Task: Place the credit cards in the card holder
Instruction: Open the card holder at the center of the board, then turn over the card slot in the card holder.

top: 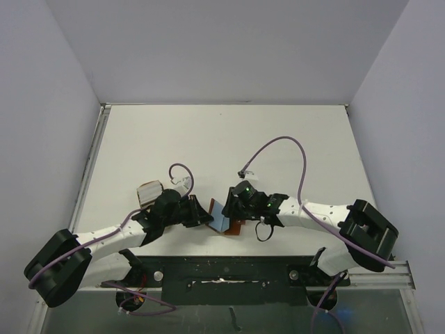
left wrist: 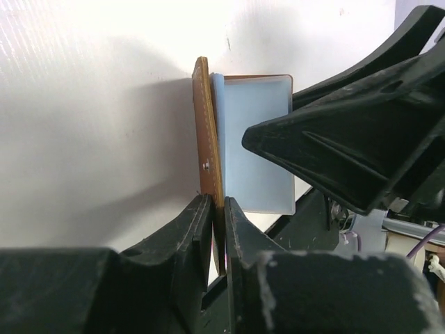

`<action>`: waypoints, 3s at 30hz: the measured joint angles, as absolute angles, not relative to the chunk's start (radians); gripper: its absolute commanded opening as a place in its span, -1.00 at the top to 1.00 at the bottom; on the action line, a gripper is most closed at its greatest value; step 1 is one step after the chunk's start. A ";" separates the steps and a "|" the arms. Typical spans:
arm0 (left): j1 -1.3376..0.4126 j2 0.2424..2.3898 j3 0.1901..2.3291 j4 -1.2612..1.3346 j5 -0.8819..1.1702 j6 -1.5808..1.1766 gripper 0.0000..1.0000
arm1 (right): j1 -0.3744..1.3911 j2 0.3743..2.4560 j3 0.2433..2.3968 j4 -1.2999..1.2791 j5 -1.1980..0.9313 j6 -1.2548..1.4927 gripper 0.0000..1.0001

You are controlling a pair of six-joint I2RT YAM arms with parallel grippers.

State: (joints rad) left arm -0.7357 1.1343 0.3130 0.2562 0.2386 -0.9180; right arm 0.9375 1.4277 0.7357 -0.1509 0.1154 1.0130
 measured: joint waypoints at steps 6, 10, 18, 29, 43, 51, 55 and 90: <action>-0.738 1.131 0.300 0.275 0.239 -0.944 0.82 | 0.937 1.430 0.676 -0.146 0.136 1.015 0.42; -0.739 1.131 0.283 0.298 0.241 -0.964 1.00 | 0.937 1.430 0.654 -0.173 0.152 1.015 0.29; -0.739 1.129 0.258 0.330 0.243 -0.984 1.00 | 0.970 1.331 0.696 -0.287 0.212 1.029 0.09; -0.749 1.119 0.251 0.345 0.239 -0.989 1.00 | 1.048 1.296 0.768 -0.204 0.241 1.067 -0.09; -0.759 1.115 0.228 0.355 0.231 -1.007 0.95 | 1.043 1.453 0.744 -0.086 0.234 1.131 -0.04; -0.760 1.115 0.222 0.356 0.231 -1.010 1.00 | 1.040 1.484 0.712 -0.019 0.219 1.161 0.17; -0.760 1.115 0.219 0.356 0.230 -1.010 0.85 | 1.031 1.481 0.684 0.016 0.206 1.172 0.18; -0.764 1.118 0.218 0.369 0.223 -1.029 1.00 | 0.994 1.442 0.573 0.094 0.161 1.195 0.19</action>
